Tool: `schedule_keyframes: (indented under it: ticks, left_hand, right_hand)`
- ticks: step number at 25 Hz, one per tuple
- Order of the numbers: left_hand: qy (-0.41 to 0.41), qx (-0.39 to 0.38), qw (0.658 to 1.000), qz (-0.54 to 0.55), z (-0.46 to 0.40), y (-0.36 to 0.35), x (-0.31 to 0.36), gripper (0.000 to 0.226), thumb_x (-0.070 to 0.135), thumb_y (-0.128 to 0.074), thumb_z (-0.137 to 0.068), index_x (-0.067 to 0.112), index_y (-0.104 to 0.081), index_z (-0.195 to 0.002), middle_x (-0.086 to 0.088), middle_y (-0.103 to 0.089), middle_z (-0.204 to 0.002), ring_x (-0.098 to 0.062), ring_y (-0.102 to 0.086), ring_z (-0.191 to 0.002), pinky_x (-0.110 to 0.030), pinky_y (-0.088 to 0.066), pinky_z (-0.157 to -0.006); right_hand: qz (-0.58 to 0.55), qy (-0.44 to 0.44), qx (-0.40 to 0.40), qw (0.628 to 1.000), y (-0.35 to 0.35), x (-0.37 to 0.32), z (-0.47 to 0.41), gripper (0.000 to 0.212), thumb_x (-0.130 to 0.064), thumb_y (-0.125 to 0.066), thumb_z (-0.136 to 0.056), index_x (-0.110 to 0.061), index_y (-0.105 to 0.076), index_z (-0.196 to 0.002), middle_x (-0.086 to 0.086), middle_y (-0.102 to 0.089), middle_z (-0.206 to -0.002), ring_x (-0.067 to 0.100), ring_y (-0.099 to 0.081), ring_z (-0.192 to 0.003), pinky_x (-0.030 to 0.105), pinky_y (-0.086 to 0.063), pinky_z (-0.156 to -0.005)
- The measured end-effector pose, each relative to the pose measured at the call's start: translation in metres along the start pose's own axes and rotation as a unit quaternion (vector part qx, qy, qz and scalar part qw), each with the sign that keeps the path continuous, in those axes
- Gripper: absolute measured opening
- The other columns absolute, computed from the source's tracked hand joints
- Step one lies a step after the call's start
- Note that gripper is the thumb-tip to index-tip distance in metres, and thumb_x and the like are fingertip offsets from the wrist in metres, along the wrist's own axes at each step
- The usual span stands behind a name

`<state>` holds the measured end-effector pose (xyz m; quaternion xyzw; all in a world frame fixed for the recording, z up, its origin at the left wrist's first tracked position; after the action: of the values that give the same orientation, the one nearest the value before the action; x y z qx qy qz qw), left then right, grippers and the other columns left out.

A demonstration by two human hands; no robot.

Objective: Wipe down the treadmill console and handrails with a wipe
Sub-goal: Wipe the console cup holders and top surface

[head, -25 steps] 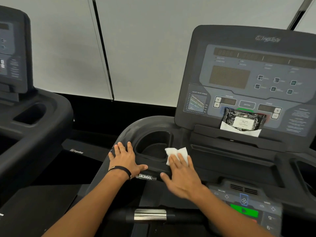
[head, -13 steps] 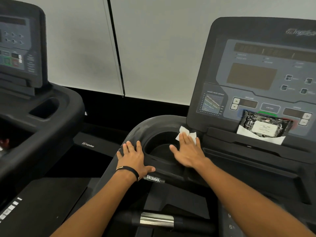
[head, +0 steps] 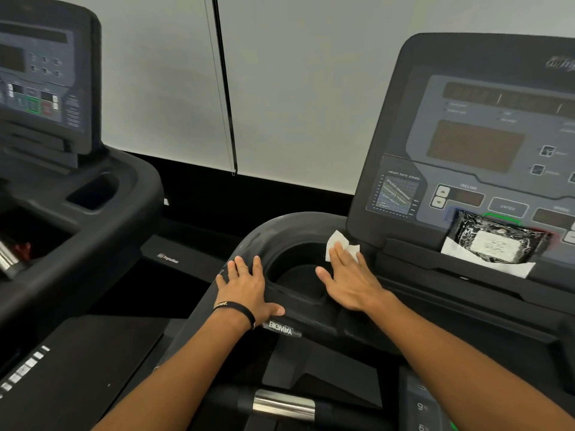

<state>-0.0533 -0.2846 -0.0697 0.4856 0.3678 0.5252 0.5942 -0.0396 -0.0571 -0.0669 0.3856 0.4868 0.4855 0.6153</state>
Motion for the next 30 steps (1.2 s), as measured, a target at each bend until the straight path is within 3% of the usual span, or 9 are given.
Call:
schedule_keyframes:
  ticks: [6, 11, 14, 17, 21, 25, 28, 30]
  left_hand:
    - [0.007, -0.012, 1.0, -0.01, 0.0, 0.005, 0.005, 0.121, 0.071, -0.067, -0.069, 0.017, 0.001, -0.153, -0.027, 0.005, -0.158, -0.042, 0.005, -0.146, -0.057, -0.012, -0.118]
    - [-0.018, -0.002, 1.0, -0.006, 0.003, 0.003, 0.003, 0.111, 0.075, -0.061, -0.072, 0.018, -0.01, -0.152, -0.023, 0.009, -0.159, -0.038, 0.009, -0.147, -0.055, -0.008, -0.119]
    - [-0.049, 0.034, 0.998, 0.005, 0.008, -0.004, -0.007, 0.101, 0.074, -0.053, -0.077, 0.019, -0.013, -0.152, -0.019, 0.01, -0.16, -0.033, 0.011, -0.148, -0.051, -0.004, -0.12]
    - [-0.077, 0.064, 0.995, 0.014, 0.013, -0.009, -0.016, 0.093, 0.071, -0.048, -0.083, 0.019, -0.015, -0.152, -0.014, 0.01, -0.161, -0.029, 0.011, -0.148, -0.047, -0.002, -0.121]
    - [-0.084, 0.051, 0.995, 0.017, 0.01, -0.006, -0.017, 0.093, 0.069, -0.051, -0.083, 0.02, -0.015, -0.152, -0.014, 0.012, -0.161, -0.029, 0.012, -0.148, -0.046, 0.0, -0.121]
    - [-0.077, 0.025, 0.996, 0.023, 0.006, 0.001, -0.015, 0.096, 0.067, -0.057, -0.081, 0.02, -0.013, -0.153, -0.014, 0.014, -0.16, -0.03, 0.014, -0.147, -0.046, 0.0, -0.121]
    - [-0.075, 0.028, 0.996, 0.025, 0.006, 0.0, -0.013, 0.096, 0.065, -0.058, -0.081, 0.019, -0.013, -0.152, -0.015, 0.015, -0.16, -0.03, 0.015, -0.147, -0.047, 0.001, -0.121]
    - [-0.074, 0.028, 0.996, 0.028, 0.005, -0.001, -0.012, 0.095, 0.064, -0.059, -0.081, 0.019, -0.014, -0.152, -0.015, 0.015, -0.16, -0.03, 0.016, -0.147, -0.047, 0.001, -0.121]
  right_hand:
    - [0.027, 0.014, 0.017, 0.999, -0.015, -0.009, 0.046, 0.078, -0.062, -0.019, -0.101, -0.012, -0.009, -0.16, 0.004, -0.003, -0.168, 0.017, 0.001, -0.155, 0.042, 0.008, -0.124]
    - [0.054, -0.001, 0.024, 0.998, -0.008, -0.008, 0.006, 0.074, -0.057, -0.02, -0.102, -0.008, -0.021, -0.158, 0.006, -0.012, -0.168, 0.026, -0.006, -0.154, 0.046, 0.0, -0.125]
    - [0.02, 0.042, 0.029, 0.998, -0.008, -0.003, -0.009, 0.069, -0.051, -0.026, -0.105, -0.009, -0.015, -0.159, 0.006, -0.013, -0.167, 0.027, -0.001, -0.154, 0.04, 0.003, -0.123]
    - [-0.011, 0.073, 0.043, 0.996, -0.006, 0.011, -0.007, 0.07, -0.047, -0.031, -0.105, -0.012, -0.004, -0.16, 0.004, -0.001, -0.169, 0.019, 0.005, -0.154, 0.034, 0.007, -0.123]
    - [0.011, 0.02, -0.016, 1.0, 0.009, 0.01, -0.034, 0.073, -0.054, -0.023, -0.105, -0.013, 0.0, -0.16, 0.0, 0.009, -0.168, 0.024, 0.009, -0.154, 0.041, 0.005, -0.122]
    - [-0.015, -0.016, 0.022, 1.0, 0.002, -0.002, -0.077, 0.083, -0.063, -0.013, -0.1, -0.009, 0.009, -0.158, 0.007, 0.017, -0.167, 0.021, 0.017, -0.153, 0.041, 0.011, -0.12]
    - [-0.035, -0.053, 0.041, 0.997, 0.012, -0.013, -0.114, 0.09, -0.07, -0.011, -0.097, -0.005, 0.001, -0.159, 0.011, 0.005, -0.168, 0.028, 0.01, -0.154, 0.044, 0.012, -0.12]
    - [-0.011, -0.013, 0.044, 0.999, 0.017, -0.038, -0.134, 0.09, -0.071, -0.013, -0.096, -0.004, -0.017, -0.157, 0.013, -0.015, -0.165, 0.033, -0.006, -0.152, 0.049, -0.003, -0.123]
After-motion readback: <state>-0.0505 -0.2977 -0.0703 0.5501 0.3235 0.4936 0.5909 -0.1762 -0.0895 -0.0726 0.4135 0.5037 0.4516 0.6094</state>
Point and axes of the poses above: each hand's wrist, its own z-axis away from the middle knuckle, its own y-axis out of the back of the hand, x = y × z, the point moved 3 cm from there along -z, towards the middle knuckle
